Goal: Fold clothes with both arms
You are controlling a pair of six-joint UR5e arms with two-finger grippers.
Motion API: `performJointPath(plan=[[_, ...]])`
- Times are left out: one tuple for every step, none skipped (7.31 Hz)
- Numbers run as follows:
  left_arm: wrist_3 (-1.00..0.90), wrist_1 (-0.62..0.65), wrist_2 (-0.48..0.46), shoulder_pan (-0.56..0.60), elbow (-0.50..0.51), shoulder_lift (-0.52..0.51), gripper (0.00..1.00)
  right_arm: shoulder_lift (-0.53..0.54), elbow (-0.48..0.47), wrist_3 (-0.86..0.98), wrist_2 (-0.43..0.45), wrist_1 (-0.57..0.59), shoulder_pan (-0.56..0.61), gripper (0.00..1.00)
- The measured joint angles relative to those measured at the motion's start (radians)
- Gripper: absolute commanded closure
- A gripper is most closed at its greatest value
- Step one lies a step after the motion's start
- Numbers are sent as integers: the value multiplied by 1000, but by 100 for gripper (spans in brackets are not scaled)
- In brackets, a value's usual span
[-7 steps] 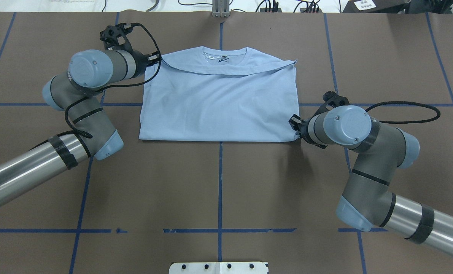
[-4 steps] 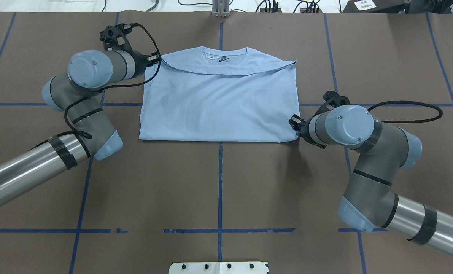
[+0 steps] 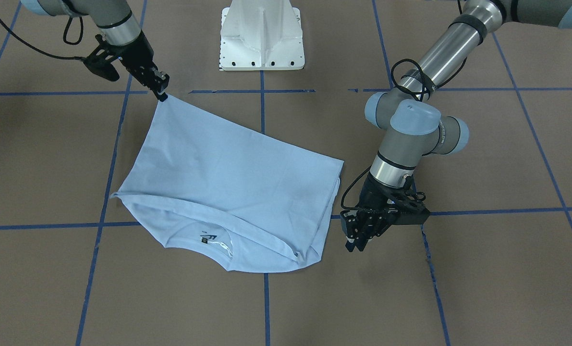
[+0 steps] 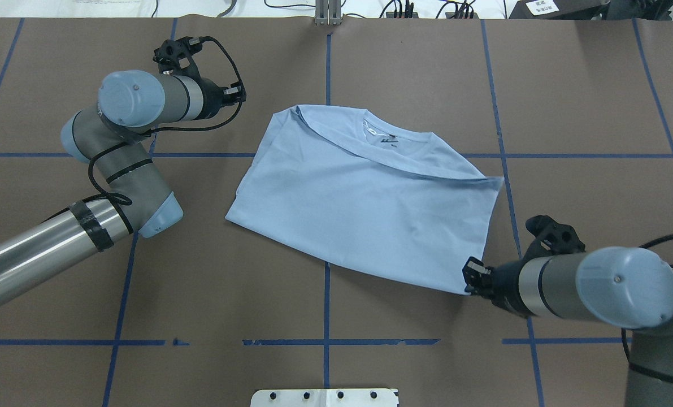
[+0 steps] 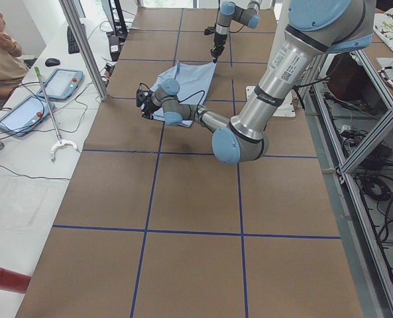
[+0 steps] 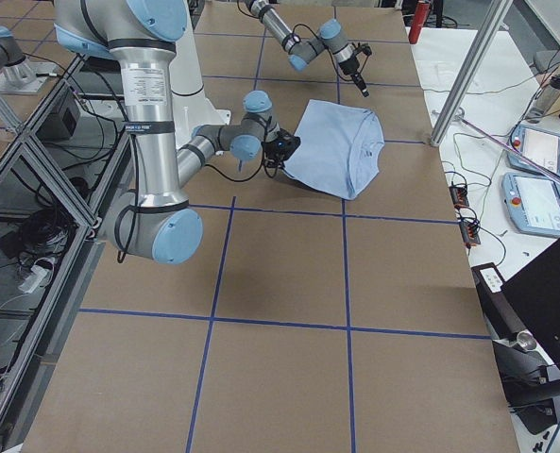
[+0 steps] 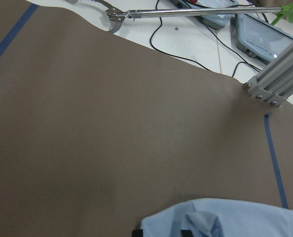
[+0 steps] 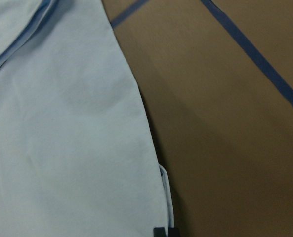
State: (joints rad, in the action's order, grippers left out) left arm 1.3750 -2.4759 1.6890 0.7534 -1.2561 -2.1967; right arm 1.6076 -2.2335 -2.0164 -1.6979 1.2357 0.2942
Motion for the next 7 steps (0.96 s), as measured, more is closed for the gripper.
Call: performJointPath(plan=[[2,2,45,-1,-51,28,63,34,-56,-46,8,2,-96,100],[4,18,67,-5,-103,45,54,60,-100,-68,23,3,-200,100],[5,37,84,-8,-138,51,49,76,-122,-79,61,4,-300,33],[6,47,112,-11,-174,56,45,87,-129,-84,129,10,-391,0],[13,51,153,-14,-231,74,45,92,-129,-86,210,26,-456,0],[40,52,205,-15,-297,108,45,91,-127,-86,270,45,-469,0],[91,62,264,-19,-363,145,45,88,-119,-84,300,55,-427,0]])
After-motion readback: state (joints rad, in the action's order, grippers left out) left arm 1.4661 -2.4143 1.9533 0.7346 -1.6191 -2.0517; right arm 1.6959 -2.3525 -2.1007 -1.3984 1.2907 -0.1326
